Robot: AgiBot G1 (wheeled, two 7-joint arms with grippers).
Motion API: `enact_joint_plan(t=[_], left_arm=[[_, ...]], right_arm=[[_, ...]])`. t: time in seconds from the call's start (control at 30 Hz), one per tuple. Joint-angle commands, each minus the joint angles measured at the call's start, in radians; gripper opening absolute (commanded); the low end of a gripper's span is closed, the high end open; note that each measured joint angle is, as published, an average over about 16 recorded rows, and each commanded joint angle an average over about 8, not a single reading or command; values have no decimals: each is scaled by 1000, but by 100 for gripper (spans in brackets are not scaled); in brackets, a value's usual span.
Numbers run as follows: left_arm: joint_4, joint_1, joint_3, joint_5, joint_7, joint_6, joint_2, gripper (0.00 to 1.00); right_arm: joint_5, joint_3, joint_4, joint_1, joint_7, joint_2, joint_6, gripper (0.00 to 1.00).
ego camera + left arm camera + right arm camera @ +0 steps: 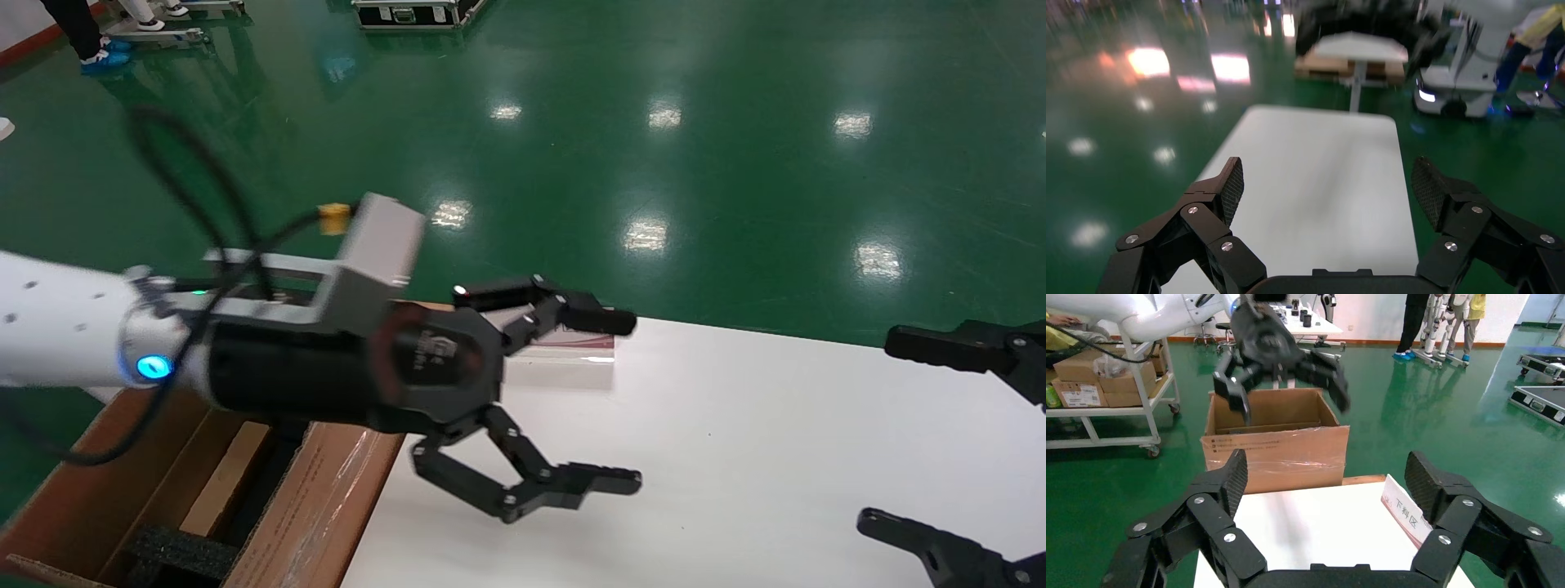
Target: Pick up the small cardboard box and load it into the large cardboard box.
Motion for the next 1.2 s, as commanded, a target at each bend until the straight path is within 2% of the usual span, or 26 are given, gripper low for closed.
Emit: enact_joint_plan(t=[0.03,0.17,0.97,1.0,1.2], left_arm=[[3,55,-74,-32,48,21,0,100],[5,91,-124,-54,80,35,0,100],[6,95,-128,-58,83,36,-1,100],[7,95,-129,-58,83,36,-1,100],[7,96,-130,-58,83,36,-1,100]], right_arm=[[0,1,0,0,0,0,0,0],[-1,2,1,0,1,-1,-1,0],[-5,8,2,-2,5,-3,-3,0],[-5,8,2,-2,5,-3,-3,6],[-5,9,2,-2,5,-3,-3,81]])
